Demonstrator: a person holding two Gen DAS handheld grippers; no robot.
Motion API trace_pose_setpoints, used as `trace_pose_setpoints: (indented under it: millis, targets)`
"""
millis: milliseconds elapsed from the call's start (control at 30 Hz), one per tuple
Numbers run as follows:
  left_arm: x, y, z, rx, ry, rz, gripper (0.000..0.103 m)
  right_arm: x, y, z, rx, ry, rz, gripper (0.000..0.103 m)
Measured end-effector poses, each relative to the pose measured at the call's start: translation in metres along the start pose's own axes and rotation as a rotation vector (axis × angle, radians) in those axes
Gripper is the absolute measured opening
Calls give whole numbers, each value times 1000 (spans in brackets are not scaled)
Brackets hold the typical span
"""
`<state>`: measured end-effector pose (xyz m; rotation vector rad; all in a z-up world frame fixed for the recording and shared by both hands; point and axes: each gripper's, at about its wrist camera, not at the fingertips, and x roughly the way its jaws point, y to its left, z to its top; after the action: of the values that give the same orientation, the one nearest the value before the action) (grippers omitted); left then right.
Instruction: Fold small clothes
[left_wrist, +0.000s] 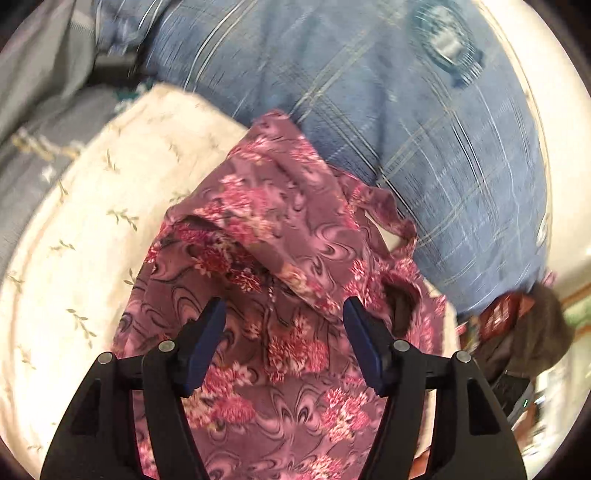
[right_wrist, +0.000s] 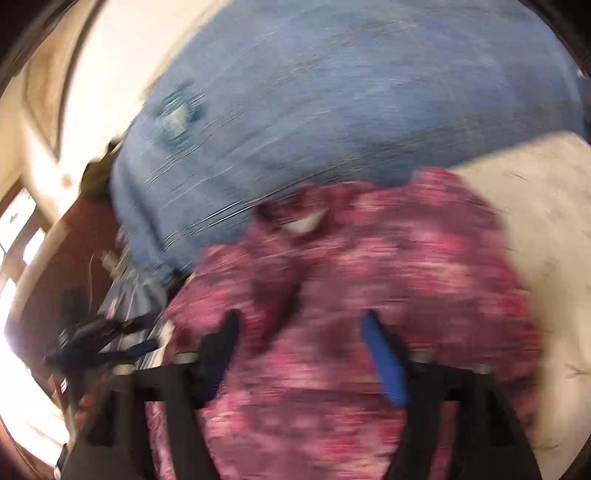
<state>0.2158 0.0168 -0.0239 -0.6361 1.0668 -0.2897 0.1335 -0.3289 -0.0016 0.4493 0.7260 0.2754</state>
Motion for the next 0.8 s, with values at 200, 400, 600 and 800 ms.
trace_pose_setpoints:
  millis: [200, 400, 600, 800]
  targets:
    - [15, 24, 7, -111, 28, -59, 65, 54, 69, -10, -300, 71, -216, 86]
    - [26, 19, 26, -117, -15, -41, 56, 67, 60, 10, -276, 66, -243, 9]
    - [18, 8, 26, -85, -48, -100, 13, -7, -15, 30, 91, -44, -29, 10]
    - [47, 7, 13, -149, 59, -119, 41, -14, -114, -6, 469, 51, -41, 16]
